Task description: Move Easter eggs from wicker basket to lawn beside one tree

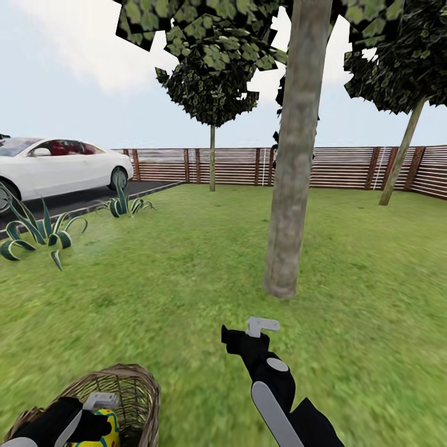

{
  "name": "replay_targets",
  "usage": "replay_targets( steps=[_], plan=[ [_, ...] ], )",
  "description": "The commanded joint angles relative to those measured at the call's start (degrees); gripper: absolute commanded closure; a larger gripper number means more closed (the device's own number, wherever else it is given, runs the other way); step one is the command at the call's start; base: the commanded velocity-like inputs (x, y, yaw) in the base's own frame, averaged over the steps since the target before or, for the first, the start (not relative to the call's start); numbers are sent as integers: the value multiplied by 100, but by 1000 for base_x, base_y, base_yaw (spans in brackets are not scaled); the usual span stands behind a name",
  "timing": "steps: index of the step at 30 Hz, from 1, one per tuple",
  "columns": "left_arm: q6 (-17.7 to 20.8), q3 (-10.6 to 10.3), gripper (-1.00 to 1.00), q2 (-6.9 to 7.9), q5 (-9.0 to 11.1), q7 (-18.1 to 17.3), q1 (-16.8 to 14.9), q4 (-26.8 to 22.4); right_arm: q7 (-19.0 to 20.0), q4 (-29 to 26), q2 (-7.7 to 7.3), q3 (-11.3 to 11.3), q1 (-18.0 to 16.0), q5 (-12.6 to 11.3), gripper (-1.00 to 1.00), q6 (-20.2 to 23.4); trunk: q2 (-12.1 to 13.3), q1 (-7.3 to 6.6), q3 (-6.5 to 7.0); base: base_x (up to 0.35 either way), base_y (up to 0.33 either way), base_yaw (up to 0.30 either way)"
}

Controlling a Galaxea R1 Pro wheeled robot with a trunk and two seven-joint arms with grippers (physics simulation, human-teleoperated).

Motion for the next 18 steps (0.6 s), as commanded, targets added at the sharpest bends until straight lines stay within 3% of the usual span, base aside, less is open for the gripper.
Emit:
replay_targets(
  steps=[1,18],
  plan=[
    [31,-49,100,0,28,-2,-1,-11,-45,-5,-5,2,-7,-43,-100,15,38,-24,12,0,0,0],
    [43,-84,100,-21,28,122,-1,-11,-43,-3,-19,-39,-6,-44,-100,15,720,-397,317,0,0,0]
  ],
)
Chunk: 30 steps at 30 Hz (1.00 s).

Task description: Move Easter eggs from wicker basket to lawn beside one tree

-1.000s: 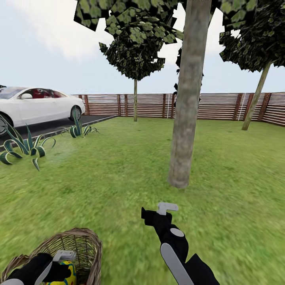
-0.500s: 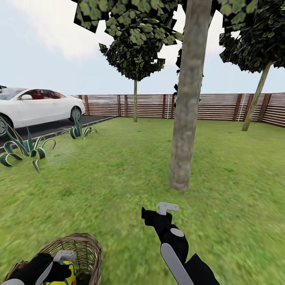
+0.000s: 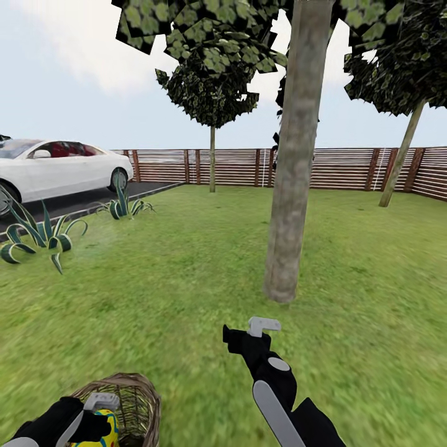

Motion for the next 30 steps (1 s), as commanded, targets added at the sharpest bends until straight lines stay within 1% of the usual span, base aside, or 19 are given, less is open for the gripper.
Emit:
replay_targets(
  steps=[1,30],
  plan=[
    [28,-44,100,6,28,-2,-1,-11,-48,-7,0,7,-6,-41,-100,15,38,-24,12,0,0,0],
    [28,-49,100,31,27,8,-3,-11,-39,-8,10,8,-6,-41,-100,15,1202,-660,533,0,0,0]
  ],
)
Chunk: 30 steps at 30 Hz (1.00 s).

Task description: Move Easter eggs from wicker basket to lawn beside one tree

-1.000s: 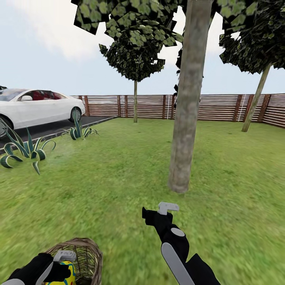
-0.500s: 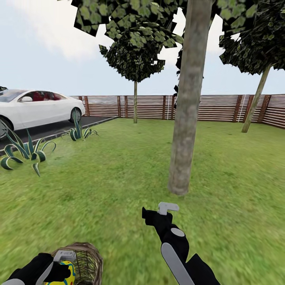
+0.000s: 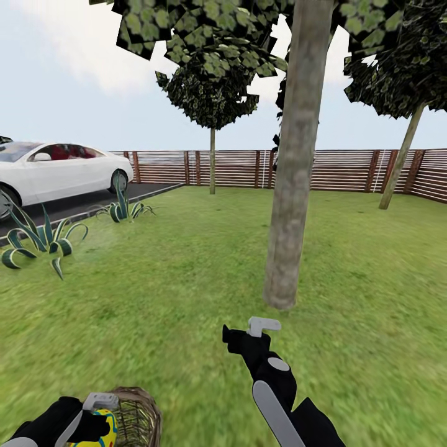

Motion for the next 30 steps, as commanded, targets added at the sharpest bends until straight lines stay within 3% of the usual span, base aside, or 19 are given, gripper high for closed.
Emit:
replay_targets(
  steps=[1,30],
  plan=[
    [28,-44,100,7,28,-7,-1,-11,-49,-7,0,7,-5,-40,-100,15,38,-23,12,0,0,0],
    [20,-47,100,3,28,4,0,-11,-40,-11,0,12,-1,-33,-100,23,1201,-660,533,0,0,0]
  ],
)
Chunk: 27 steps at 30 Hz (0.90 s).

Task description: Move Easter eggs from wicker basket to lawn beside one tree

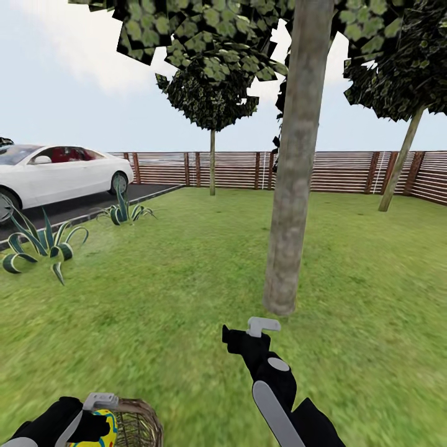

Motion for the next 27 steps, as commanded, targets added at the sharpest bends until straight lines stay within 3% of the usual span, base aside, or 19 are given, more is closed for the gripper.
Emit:
replay_targets(
  steps=[1,16,27],
  plan=[
    [28,-43,100,4,26,-13,-3,-11,-49,-6,0,8,-7,-42,-100,15,38,-23,12,0,0,0],
    [28,-43,100,-5,28,-21,-2,-11,-47,-10,-7,6,-8,-48,-100,15,640,-352,281,0,0,0],
    [124,3,100,-44,50,227,-8,-26,-57,-77,-11,13,-9,-40,-100,77,1081,-594,479,0,0,0]
  ],
)
